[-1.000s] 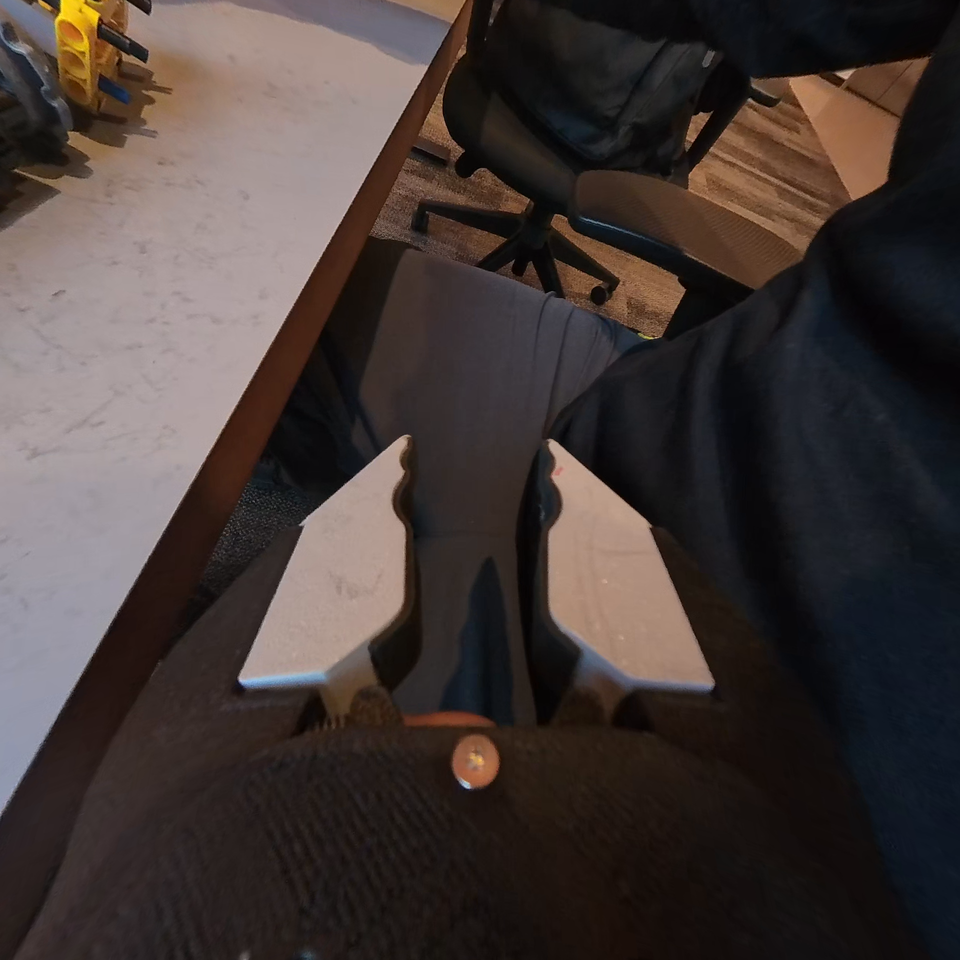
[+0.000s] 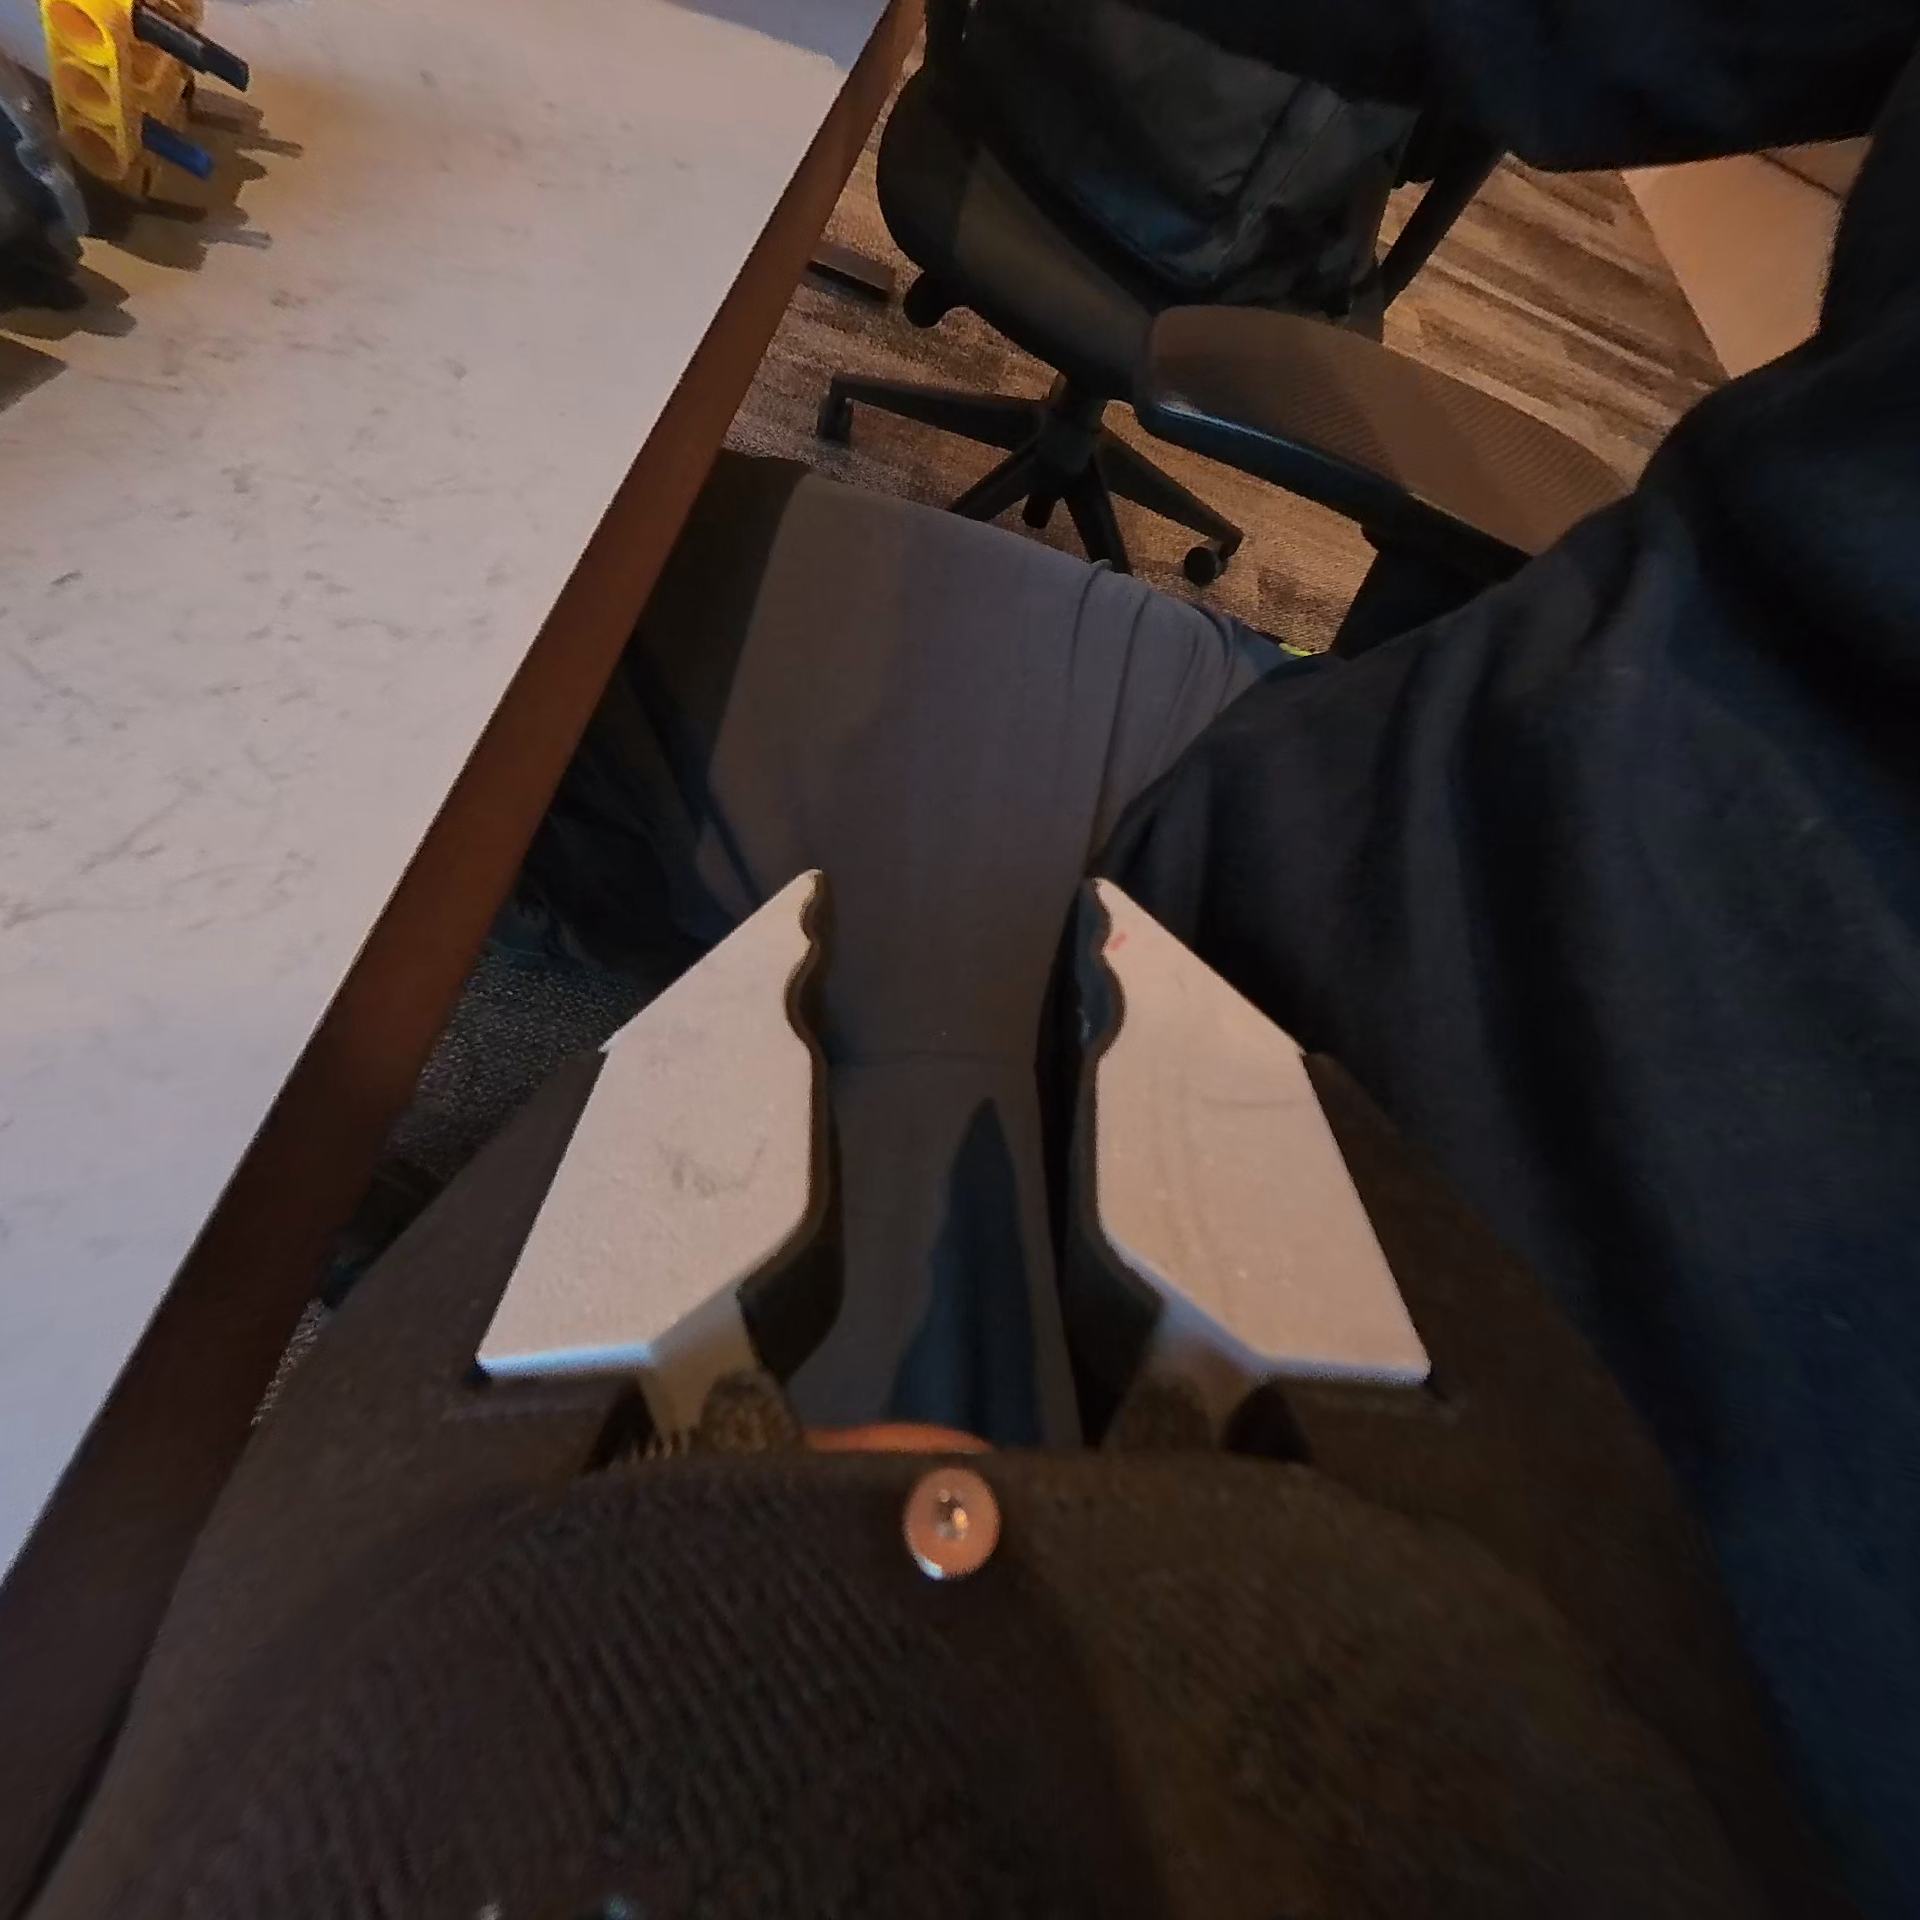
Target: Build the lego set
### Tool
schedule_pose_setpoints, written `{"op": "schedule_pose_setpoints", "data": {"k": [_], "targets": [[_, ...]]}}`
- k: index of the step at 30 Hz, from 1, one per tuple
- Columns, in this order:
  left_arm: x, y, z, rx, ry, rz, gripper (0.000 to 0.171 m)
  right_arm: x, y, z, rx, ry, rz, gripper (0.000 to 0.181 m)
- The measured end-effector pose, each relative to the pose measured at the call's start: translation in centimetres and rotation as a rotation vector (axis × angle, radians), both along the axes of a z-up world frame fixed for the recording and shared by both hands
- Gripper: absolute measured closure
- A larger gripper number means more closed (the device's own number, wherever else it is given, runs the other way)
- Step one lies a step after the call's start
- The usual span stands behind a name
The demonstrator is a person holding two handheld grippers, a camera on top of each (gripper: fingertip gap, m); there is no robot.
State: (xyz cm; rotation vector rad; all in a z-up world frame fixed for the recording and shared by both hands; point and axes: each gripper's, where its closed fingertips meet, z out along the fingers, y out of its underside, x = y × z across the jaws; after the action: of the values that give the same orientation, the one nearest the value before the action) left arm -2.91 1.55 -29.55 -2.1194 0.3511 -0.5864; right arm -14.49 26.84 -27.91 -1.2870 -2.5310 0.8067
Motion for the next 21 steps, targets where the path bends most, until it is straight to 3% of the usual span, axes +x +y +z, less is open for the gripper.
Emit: {"op": "schedule_pose_setpoints", "data": {"k": [7, 17, 21], "targets": [[0.0, 0.0, -0.2, -0.006, 0.014, 0.001, 0.125, 1.2, 0.4, 0.8, -0.040, 0.042, -0.035, 0.162], [0.2, 0.1, -0.5, -0.011, 0.023, 0.000, 0.124, 2.1, -0.9, 7.8, -0.266, 0.488, -0.166, 0.150], [0.4, 0.2, -0.3, -0.003, 0.022, -0.001, 0.124, 1.8, -0.7, 8.3, -0.297, 0.584, -0.207, 0.145]]}}
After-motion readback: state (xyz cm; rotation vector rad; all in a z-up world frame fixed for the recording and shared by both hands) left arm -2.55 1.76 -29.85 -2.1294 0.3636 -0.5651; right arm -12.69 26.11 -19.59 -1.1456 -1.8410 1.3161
